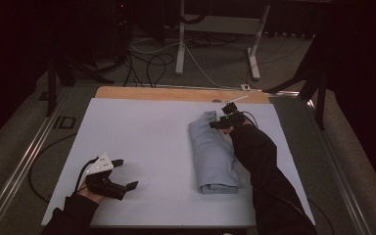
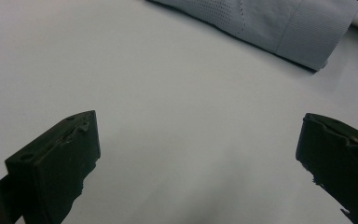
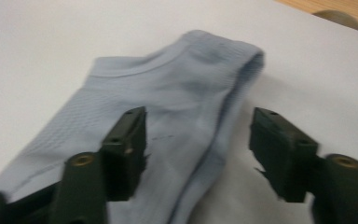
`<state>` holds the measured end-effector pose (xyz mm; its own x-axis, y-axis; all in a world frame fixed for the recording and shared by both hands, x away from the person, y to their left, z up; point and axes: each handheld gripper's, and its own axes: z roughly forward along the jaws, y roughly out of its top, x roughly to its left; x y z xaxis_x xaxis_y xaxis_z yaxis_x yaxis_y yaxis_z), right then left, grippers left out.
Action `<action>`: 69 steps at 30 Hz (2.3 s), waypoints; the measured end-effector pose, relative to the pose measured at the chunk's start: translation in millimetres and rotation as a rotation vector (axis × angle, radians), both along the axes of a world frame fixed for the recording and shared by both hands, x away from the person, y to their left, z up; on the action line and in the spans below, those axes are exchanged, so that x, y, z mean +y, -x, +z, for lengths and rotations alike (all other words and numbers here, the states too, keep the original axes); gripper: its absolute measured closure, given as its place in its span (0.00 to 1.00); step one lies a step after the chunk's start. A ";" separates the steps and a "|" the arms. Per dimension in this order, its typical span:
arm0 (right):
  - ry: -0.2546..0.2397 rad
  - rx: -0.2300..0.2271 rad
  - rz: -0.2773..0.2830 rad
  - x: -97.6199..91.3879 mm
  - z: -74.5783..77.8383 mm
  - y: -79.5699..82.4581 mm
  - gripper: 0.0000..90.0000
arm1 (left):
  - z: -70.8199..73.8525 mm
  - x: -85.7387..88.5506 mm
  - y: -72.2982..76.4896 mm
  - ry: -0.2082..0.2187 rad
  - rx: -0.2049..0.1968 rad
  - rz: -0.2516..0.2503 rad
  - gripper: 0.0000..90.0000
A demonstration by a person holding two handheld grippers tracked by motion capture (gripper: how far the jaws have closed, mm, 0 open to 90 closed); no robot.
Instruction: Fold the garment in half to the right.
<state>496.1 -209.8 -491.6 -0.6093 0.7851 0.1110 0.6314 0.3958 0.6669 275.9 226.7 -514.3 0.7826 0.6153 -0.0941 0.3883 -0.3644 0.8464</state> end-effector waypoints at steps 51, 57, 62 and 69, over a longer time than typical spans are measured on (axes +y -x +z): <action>-0.058 -0.113 0.187 -22.5 17.1 175.3 0.23 | -5.0 3.5 5.3 -0.008 -0.012 -0.008 0.01; -0.047 -0.084 0.125 -36.0 2.6 196.8 0.35 | -5.9 3.0 4.8 -0.014 -0.008 -0.006 0.01; -0.002 -0.040 0.081 -40.8 -15.5 206.2 0.39 | -6.2 3.2 4.4 -0.012 -0.005 -0.006 0.01; 0.045 0.022 0.057 -42.1 -29.9 212.3 0.56 | -5.9 3.9 4.7 -0.012 -0.007 -0.008 0.01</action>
